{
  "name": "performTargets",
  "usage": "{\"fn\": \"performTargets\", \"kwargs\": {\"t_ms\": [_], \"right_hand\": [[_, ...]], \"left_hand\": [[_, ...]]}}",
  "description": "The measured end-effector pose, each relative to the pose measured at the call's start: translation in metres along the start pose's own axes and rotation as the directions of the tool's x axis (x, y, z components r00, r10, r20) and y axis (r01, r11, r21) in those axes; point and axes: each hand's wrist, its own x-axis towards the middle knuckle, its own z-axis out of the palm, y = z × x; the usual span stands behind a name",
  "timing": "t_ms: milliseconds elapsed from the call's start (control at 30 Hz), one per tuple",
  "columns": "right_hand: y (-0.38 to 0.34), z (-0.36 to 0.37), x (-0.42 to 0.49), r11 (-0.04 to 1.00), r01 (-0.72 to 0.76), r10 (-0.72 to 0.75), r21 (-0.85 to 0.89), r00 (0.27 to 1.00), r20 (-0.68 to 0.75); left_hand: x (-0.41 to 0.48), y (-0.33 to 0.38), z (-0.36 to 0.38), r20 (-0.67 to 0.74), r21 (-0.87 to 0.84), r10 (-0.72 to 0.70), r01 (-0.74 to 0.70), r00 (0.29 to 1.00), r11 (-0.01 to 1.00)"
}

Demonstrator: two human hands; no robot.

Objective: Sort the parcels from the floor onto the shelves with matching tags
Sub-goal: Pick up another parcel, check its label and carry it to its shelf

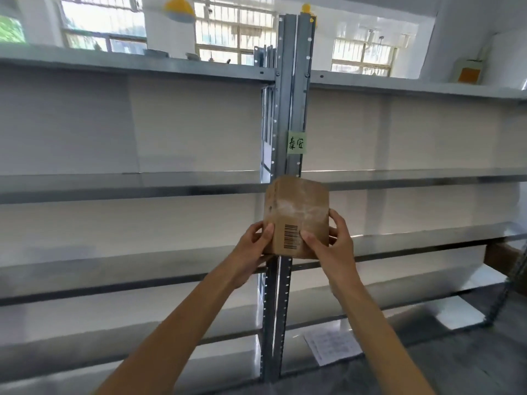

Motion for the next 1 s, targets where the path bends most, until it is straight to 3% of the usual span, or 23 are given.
{"fn": "performTargets", "kwargs": {"t_ms": [833, 1000], "right_hand": [[-0.056, 0.159, -0.132, 0.995, 0.058, -0.077, 0.076, 0.957, 0.281], [-0.050, 0.197, -0.136, 0.990, -0.047, -0.010, 0.136, 0.922, 0.387]], "left_hand": [[-0.176, 0.019, -0.155, -0.275, -0.094, -0.044, 0.018, 0.960, 0.995], [-0.195, 0.024, -0.180, -0.361, -0.068, -0.029, 0.005, 0.932, 0.998]]}}
